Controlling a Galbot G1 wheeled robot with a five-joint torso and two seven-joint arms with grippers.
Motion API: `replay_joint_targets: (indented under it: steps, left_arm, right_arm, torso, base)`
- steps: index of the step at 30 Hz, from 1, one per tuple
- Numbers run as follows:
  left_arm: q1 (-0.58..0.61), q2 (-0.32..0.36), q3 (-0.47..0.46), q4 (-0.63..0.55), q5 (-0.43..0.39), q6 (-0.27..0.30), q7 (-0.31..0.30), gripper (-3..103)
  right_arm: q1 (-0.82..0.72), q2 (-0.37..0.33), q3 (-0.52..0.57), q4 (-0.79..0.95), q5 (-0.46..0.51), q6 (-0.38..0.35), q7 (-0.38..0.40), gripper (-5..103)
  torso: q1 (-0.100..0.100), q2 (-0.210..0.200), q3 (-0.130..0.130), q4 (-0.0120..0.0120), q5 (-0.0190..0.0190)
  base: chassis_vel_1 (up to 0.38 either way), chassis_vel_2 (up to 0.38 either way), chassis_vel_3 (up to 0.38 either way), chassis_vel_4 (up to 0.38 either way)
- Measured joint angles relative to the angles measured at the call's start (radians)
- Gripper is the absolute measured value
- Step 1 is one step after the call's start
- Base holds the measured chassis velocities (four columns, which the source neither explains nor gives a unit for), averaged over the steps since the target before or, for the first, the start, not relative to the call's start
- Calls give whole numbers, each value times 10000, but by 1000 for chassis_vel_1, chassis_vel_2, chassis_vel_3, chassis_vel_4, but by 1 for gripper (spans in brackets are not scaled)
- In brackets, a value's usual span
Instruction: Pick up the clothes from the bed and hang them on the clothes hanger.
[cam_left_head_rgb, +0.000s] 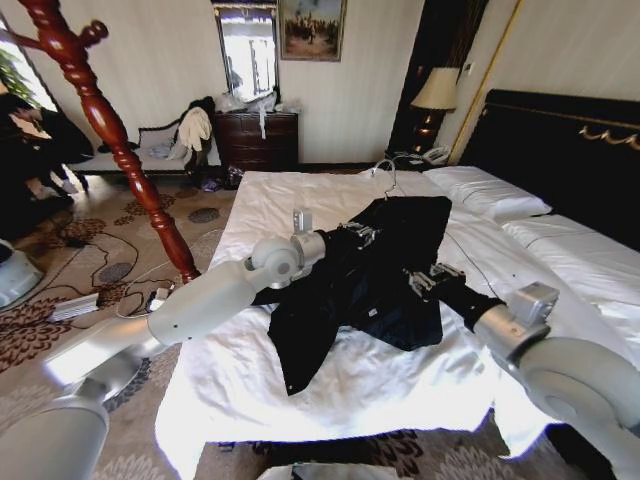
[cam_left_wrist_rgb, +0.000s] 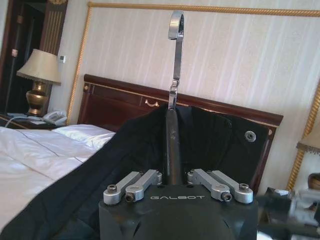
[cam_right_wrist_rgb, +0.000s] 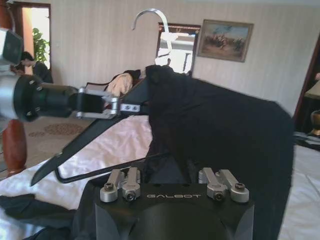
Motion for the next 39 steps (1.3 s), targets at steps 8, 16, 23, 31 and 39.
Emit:
replay_joint_targets:
  steps: [8,16,23,31,39]
  left_arm:
    - [-1,562,-57,-374,-156,-19,133,15]
    - [-24,1008,15,-977,-278,-23,155,15]
    - [-200,1111,307,-1297,-314,9,202,15]
    - [-557,915,889,-1559,-313,90,282,15]
    - [-865,1055,1032,-1971,-638,274,265,15]
  right_arm:
    - [-66,40,775,-5,-1111,-39,251,76]
    - [-72,-679,1085,-1523,-5655,425,-402,99]
    - [115,-1271,914,-2046,-7374,1082,-1041,100]
    - [-57,-1660,604,-2077,-8636,1401,-1735,100]
    - [-89,-2007,528,-2473,-9837,1909,-2001,100]
  torso:
    - [-1,0,0,1,-1]
    - [0,0,0,1,1]
    - [0,0,0,-3,2]
    - [0,0,0,-5,2]
    - [0,0,0,-2,1]
  base:
    - [0,0,0,0]
    - [0,0,0,0]
    - [0,0,0,0]
    - [0,0,0,0]
    - [0,0,0,0]
